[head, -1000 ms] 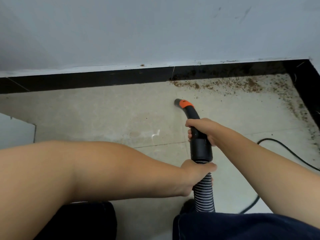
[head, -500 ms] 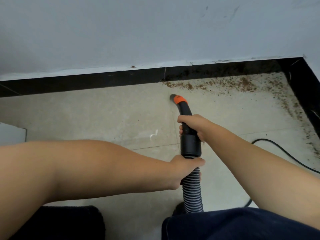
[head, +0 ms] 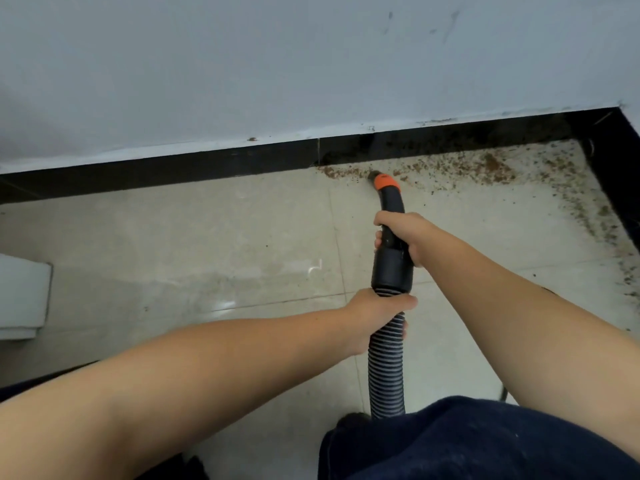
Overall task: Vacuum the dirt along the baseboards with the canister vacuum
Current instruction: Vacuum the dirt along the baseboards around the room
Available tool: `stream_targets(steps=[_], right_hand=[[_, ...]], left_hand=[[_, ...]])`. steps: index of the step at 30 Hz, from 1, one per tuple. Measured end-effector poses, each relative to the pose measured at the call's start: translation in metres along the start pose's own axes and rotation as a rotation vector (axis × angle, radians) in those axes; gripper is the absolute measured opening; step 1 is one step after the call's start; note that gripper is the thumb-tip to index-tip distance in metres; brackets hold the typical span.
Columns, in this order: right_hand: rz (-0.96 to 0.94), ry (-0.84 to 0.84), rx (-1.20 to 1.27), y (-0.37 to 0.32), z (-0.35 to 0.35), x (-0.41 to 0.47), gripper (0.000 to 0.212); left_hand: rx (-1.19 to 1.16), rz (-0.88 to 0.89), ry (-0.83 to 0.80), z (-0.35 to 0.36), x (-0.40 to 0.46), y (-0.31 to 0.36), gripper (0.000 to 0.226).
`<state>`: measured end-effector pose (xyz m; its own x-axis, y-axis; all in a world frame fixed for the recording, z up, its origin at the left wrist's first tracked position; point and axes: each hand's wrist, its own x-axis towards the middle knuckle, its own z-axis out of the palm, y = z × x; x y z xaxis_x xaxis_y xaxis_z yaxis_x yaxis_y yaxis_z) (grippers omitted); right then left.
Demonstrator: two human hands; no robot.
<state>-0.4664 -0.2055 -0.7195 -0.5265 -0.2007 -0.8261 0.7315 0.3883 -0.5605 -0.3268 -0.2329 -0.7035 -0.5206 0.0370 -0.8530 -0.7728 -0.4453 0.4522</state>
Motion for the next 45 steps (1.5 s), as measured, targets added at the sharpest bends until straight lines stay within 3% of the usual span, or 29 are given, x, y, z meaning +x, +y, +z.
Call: stream_targets(steps=[9,19,34,45], right_hand=[[-0.025,-0.052,-0.124,0.012,0.05,-0.007,0.017],[-0.027,0.14,0.093,0.005,0.022,0.008,0.014],[-0.025,-0.039,-0.161,-0.001,0.071,0.005,0.017],[-0.06,0.155,0.035,-0.007,0.031,0.025,0.016]], left_hand=[[-0.065,-0.007,0.041,-0.035,-0.007,-0.02,0.014],[0.064,0.02,-0.023,-0.035,0.006,0.004,0.014],[-0.105,0.062,0.142,-0.048,-0.002,-0.013,0.016],[0.0,-0.023,-0.03,-0.041,0.019,0.019,0.013]])
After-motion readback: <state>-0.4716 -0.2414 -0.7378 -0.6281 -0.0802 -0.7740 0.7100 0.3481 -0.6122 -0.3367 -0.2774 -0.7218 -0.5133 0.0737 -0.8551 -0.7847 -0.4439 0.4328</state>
